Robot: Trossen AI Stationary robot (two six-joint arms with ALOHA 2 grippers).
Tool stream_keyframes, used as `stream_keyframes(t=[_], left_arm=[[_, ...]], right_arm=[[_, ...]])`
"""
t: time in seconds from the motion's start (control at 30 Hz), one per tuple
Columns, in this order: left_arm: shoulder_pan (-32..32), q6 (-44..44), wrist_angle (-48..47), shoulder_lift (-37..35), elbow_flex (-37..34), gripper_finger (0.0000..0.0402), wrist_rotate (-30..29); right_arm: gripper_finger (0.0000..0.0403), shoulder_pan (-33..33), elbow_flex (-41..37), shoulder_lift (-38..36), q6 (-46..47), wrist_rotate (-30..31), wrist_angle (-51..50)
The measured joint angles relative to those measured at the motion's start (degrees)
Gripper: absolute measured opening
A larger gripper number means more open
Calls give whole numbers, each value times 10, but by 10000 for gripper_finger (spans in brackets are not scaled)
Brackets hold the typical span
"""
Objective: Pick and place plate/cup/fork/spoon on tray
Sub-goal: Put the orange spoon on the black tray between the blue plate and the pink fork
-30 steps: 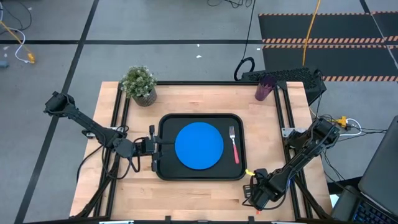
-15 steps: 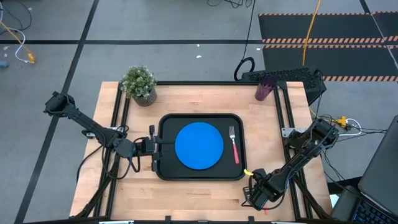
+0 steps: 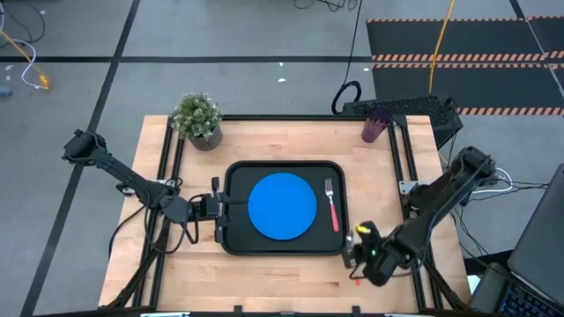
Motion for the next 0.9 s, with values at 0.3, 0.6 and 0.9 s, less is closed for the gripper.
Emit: stream_keyframes(t=[0.3, 0.6, 0.9], left_arm=[[0, 4, 6, 0, 0, 126, 0], [0, 6, 5, 0, 0, 126, 0], [0, 3, -3, 0, 0, 126, 0]], right_arm=[[0, -149, 0, -43, -177, 22, -7], [0, -303, 0, -14, -362, -51, 55], [0, -376, 0, 61, -428, -131, 78]])
